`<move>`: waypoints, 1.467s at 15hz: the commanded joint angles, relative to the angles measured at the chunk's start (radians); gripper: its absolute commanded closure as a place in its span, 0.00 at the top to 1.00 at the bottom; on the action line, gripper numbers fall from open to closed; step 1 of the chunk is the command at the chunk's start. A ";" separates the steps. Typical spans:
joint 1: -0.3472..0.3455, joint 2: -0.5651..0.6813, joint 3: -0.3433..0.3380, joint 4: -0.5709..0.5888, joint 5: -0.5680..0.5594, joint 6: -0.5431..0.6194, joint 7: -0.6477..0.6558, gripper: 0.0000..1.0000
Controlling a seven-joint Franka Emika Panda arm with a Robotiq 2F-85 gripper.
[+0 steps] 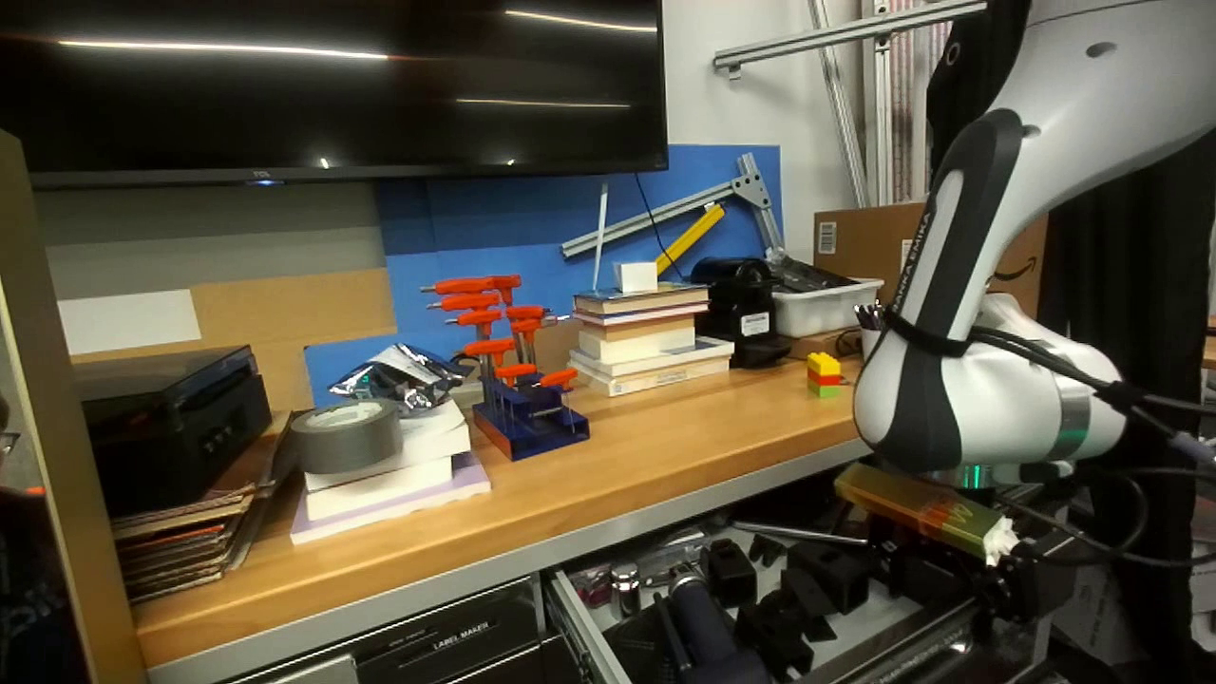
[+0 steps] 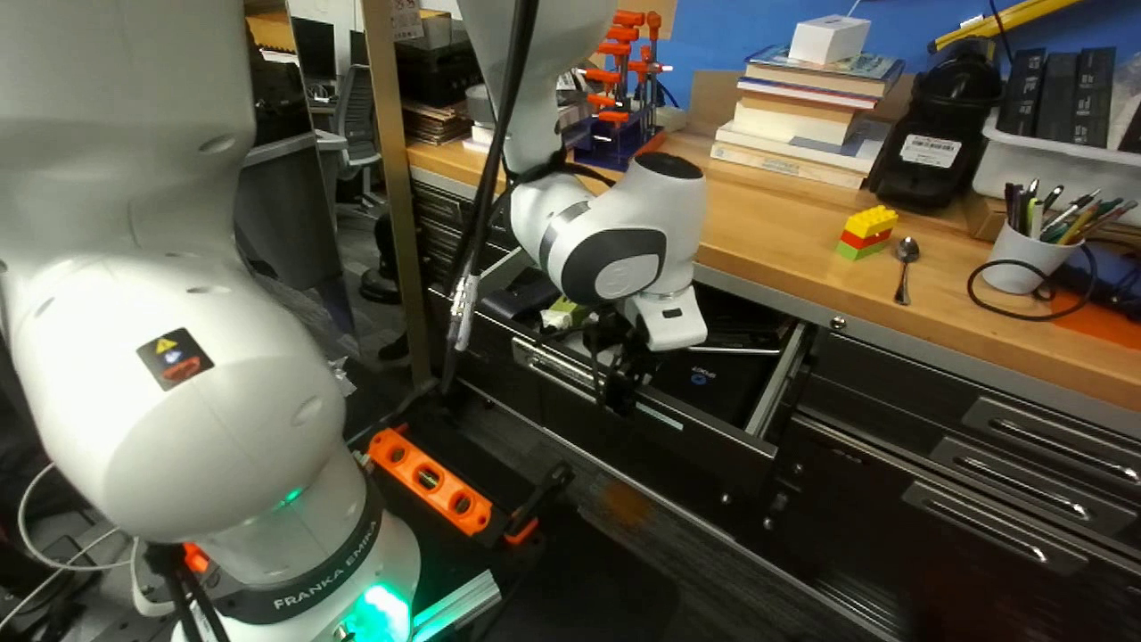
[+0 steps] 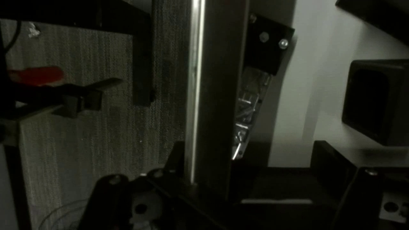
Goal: Pick up the three black objects from the countertop, put them in the drawer and close the drawer.
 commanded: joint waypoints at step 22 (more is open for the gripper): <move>0.269 -0.122 -0.240 0.280 -0.594 -0.508 0.206 1.00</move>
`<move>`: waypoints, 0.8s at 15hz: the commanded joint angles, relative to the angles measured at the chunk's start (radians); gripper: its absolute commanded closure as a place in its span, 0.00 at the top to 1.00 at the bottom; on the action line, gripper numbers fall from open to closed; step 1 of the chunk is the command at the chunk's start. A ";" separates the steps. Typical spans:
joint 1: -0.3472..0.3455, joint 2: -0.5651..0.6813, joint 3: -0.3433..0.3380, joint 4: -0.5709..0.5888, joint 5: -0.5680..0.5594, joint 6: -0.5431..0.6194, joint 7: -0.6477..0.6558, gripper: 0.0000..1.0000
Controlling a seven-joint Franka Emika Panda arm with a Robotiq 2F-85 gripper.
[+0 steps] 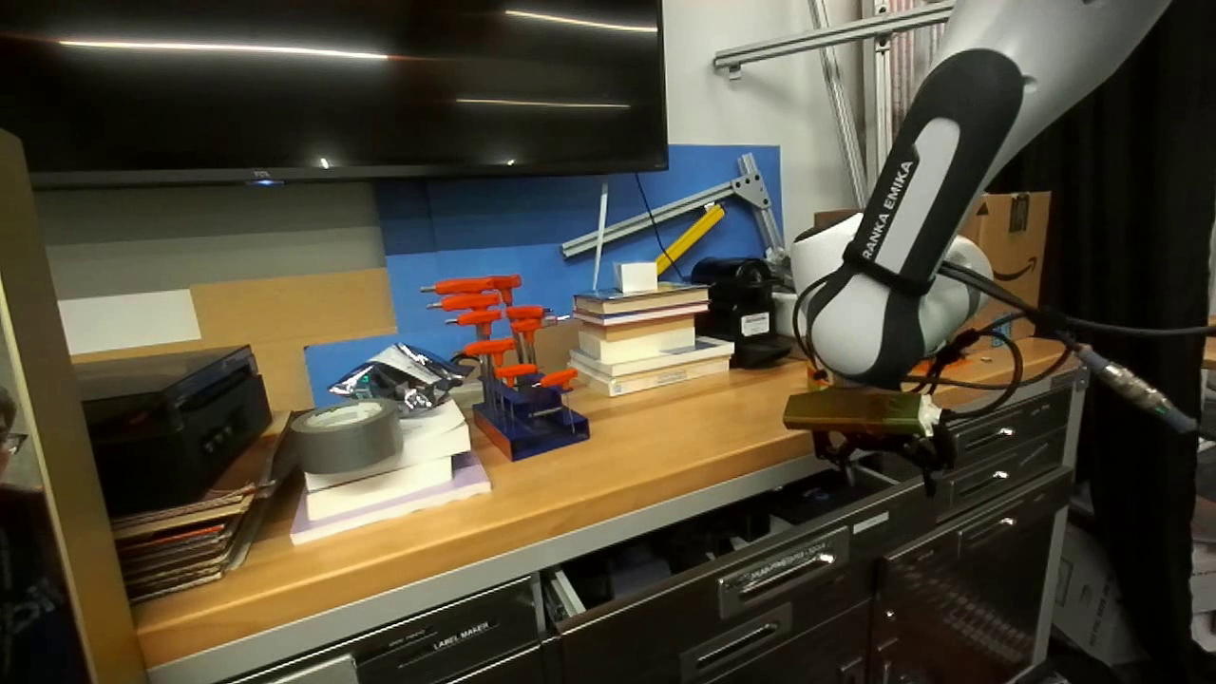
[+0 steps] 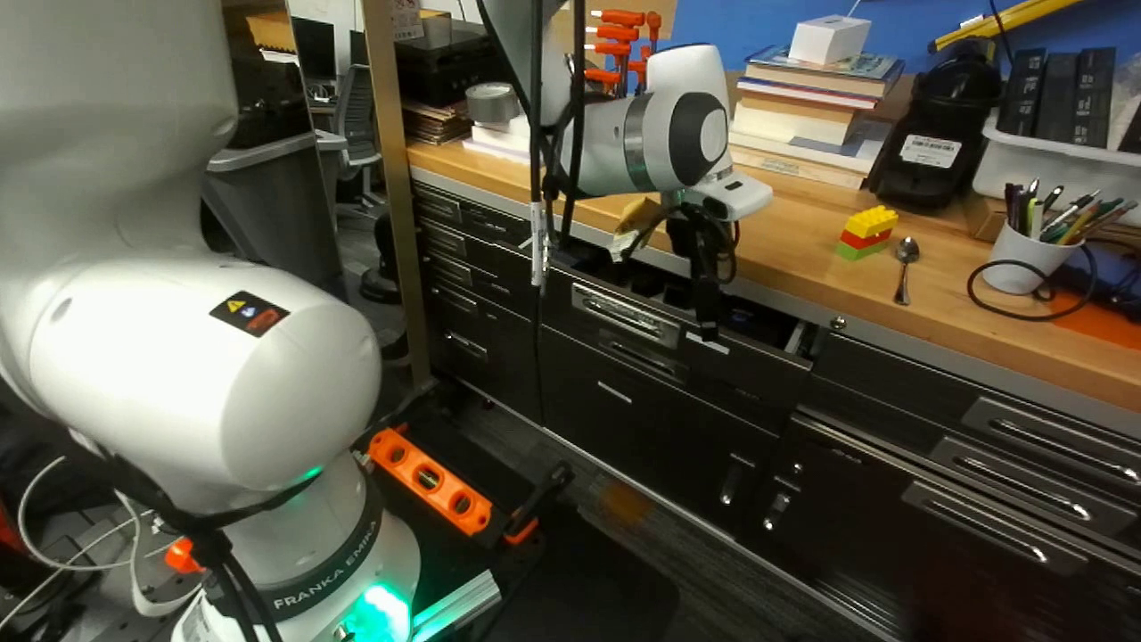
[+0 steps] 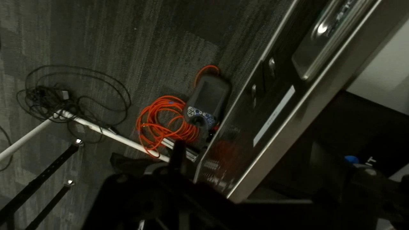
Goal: Pick up the three black objects from the countertop, put them in the drawer and close the drawer.
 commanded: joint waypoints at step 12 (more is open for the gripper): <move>-0.340 0.014 0.338 -0.071 0.502 -0.224 -0.430 1.00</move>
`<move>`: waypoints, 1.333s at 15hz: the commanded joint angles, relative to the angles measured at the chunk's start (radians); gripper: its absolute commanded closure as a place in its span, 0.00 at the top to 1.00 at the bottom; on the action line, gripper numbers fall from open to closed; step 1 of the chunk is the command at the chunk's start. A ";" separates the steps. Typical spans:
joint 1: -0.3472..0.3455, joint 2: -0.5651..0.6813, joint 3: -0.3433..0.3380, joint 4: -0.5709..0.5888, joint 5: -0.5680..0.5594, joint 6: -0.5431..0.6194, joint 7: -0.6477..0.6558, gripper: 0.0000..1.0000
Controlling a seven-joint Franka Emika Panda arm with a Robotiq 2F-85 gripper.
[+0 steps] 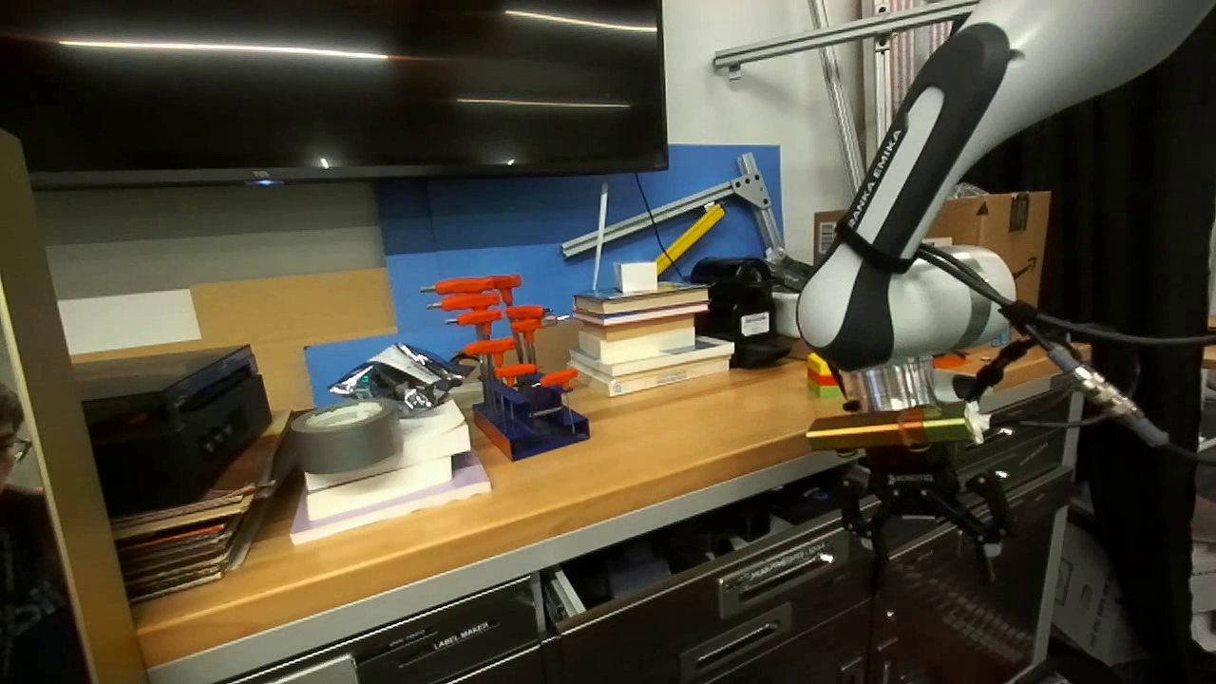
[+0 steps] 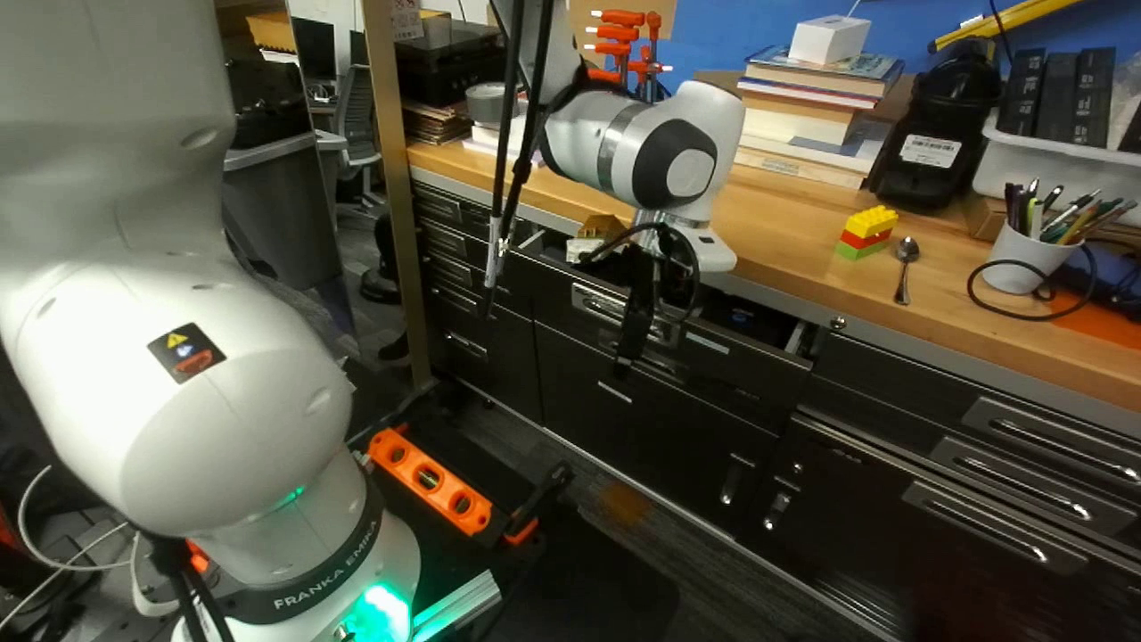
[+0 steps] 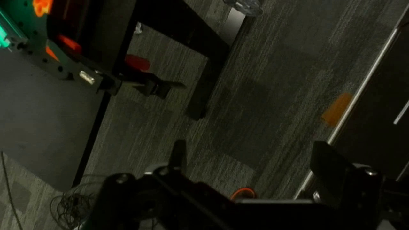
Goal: Pick up the three black objects from the countertop, put them in the drawer and close the drawer.
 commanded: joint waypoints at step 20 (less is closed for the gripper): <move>-0.028 0.493 0.039 0.360 0.213 0.471 -0.289 1.00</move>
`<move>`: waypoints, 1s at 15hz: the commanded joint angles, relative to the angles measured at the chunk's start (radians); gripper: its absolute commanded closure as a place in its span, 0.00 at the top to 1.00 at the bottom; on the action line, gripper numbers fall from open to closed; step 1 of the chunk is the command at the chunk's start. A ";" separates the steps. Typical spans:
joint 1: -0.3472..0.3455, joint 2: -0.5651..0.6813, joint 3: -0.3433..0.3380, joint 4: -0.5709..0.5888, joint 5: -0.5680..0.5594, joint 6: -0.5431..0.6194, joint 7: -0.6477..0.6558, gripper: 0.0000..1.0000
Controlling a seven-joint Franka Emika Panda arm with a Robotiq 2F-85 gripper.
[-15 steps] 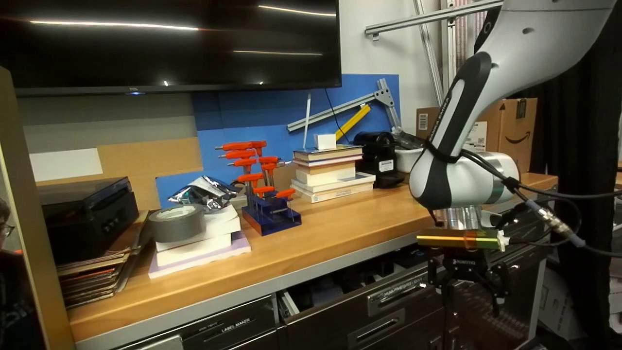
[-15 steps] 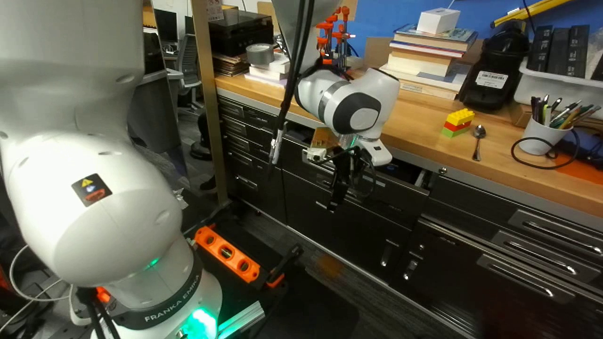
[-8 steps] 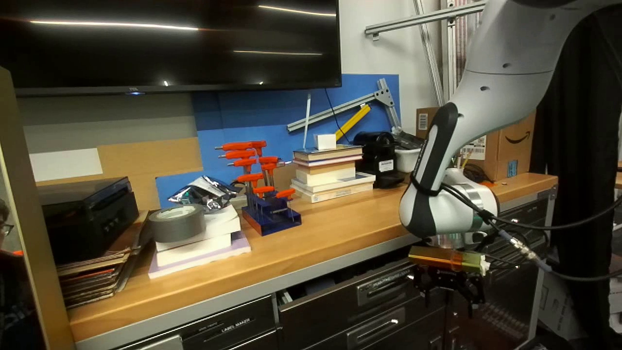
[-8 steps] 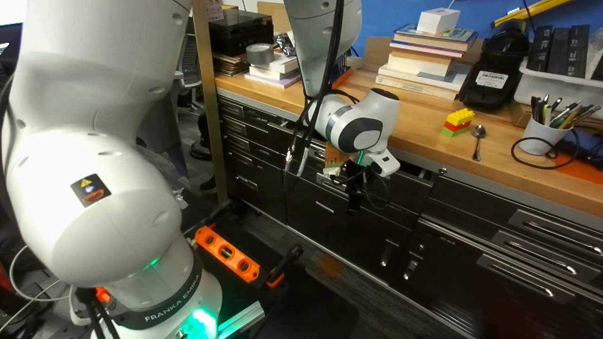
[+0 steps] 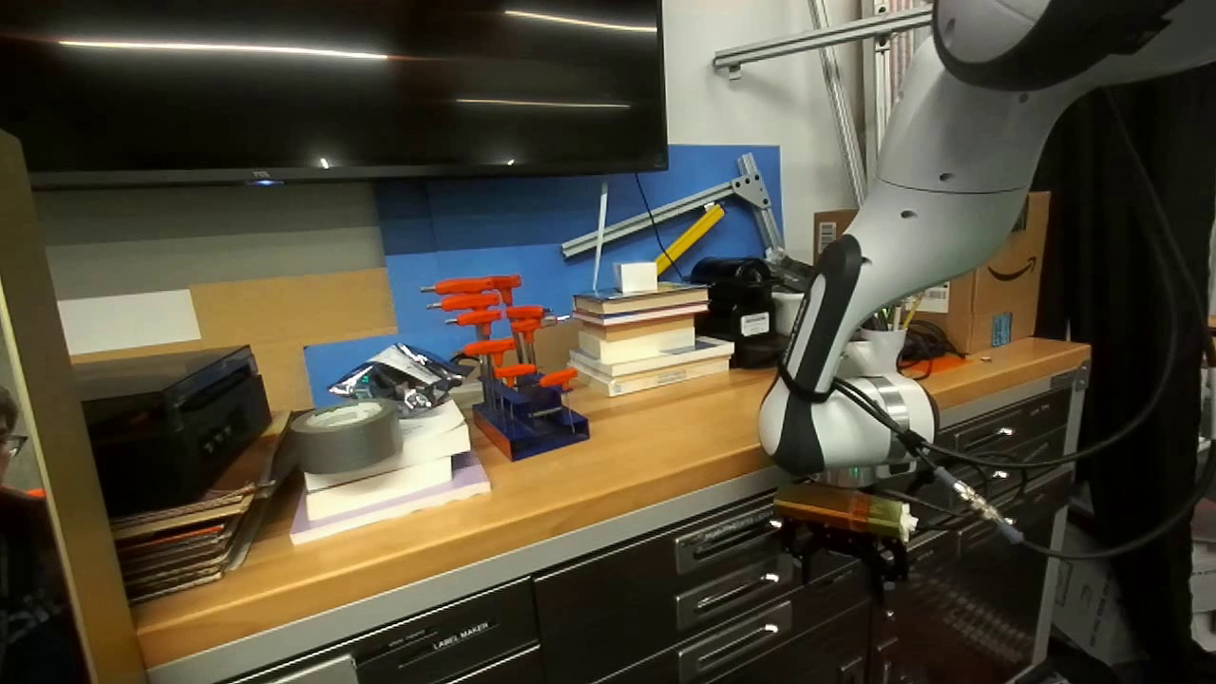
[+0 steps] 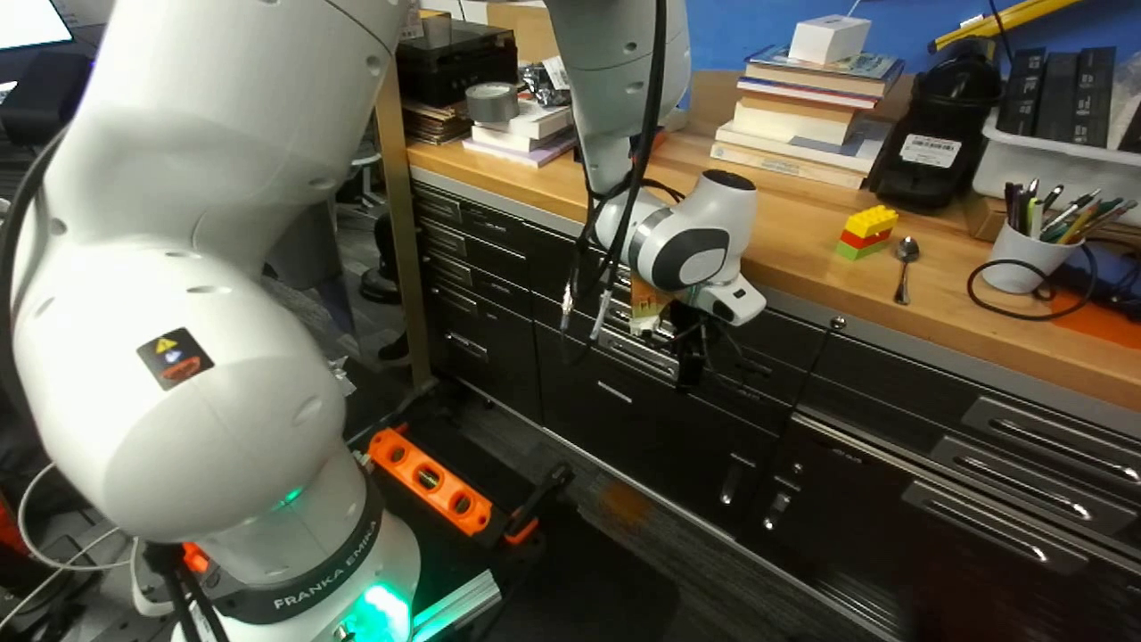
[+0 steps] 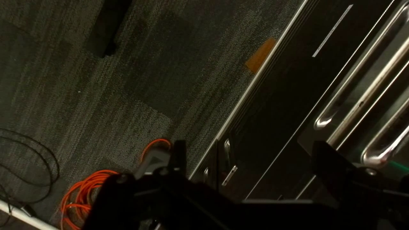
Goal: Pick up the three black objects from the countertop, put them in the drawer and close the drawer.
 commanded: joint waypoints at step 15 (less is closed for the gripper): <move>0.283 -0.590 -0.274 -0.400 -0.354 -0.183 0.156 1.00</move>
